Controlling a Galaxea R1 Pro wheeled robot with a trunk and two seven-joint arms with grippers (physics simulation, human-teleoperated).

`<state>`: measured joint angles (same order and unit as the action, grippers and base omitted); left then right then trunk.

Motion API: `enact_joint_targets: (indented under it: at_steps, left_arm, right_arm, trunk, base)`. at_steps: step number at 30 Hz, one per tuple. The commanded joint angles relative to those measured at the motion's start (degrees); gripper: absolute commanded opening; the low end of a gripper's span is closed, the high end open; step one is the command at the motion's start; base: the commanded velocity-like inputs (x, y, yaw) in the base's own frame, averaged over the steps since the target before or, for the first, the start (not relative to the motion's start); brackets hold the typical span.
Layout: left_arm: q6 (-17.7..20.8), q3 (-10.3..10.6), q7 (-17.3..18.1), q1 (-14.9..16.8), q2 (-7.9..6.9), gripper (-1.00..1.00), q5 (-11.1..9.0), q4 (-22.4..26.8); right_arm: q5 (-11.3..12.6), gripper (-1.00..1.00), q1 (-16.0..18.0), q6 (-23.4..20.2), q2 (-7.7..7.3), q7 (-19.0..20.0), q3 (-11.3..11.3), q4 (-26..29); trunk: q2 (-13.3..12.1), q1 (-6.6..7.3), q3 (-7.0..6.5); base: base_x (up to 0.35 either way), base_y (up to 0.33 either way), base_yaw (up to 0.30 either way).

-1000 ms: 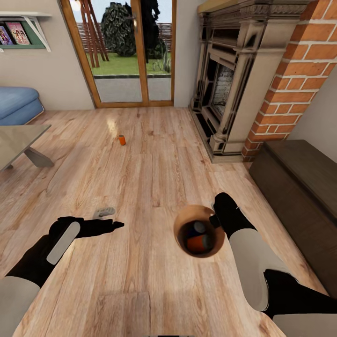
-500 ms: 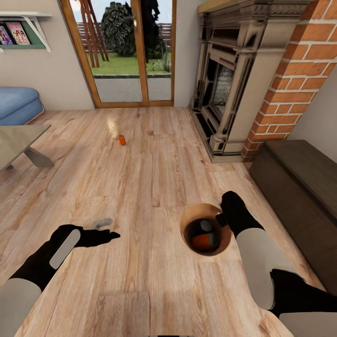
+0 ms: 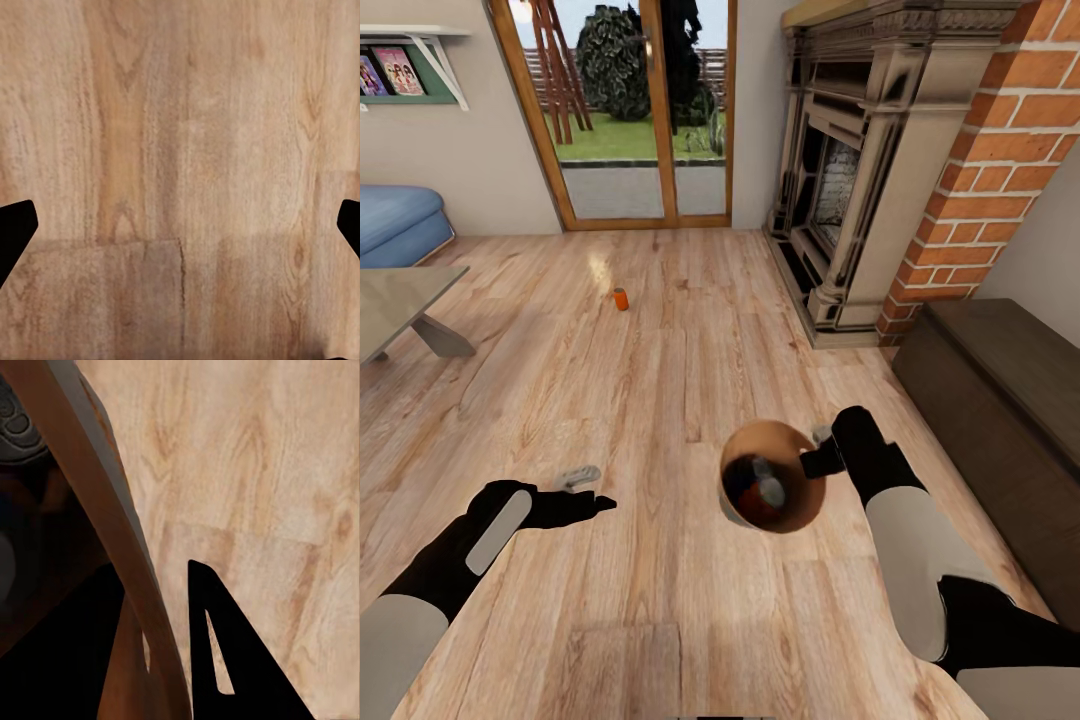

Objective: Put the three can of soda from the living room inside the tash can in the kitchen.

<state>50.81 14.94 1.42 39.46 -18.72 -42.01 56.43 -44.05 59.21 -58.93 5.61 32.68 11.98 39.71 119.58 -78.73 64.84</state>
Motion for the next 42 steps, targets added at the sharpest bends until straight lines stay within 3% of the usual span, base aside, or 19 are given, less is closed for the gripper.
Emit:
enact_joint_targets:
  at_steps: [1, 35, 38, 42]
  left_arm:
    - [0.0, 0.02, 0.0, 0.0, 0.0, 1.0, 0.0, -0.01]
    - [-0.79, -0.36, -1.78, 0.02, -0.36, 1.0, -0.12, -0.35]
    - [-2.1, -0.79, -5.59, 0.07, -0.48, 1.0, 2.72, -1.48]
    - [-2.95, -0.93, -9.7, 0.08, -0.29, 1.0, 4.91, -3.47]
  right_arm:
    - [1.62, -1.0, 0.03, -0.38, 0.01, 0.27, 0.06, 0.01]
    - [1.6, -1.0, 0.03, -0.35, -0.16, 0.28, 0.05, 0.02]
    - [1.59, -1.0, 0.03, -0.32, -0.26, 0.28, 0.06, 0.02]
    - [1.64, -1.0, 0.03, -0.38, -1.07, 0.77, 0.06, 0.02]
  trunk:
    - [0.0, 0.01, -0.01]
    - [0.0, 0.01, -0.01]
    - [0.0, 0.01, -0.01]
    - [0.0, 0.01, -0.01]
  base:
    - [0.0, 0.0, 0.0]
    - [0.0, 0.0, 0.0]
    - [0.103, 0.018, 0.0]
    - [0.255, 0.06, 0.0]
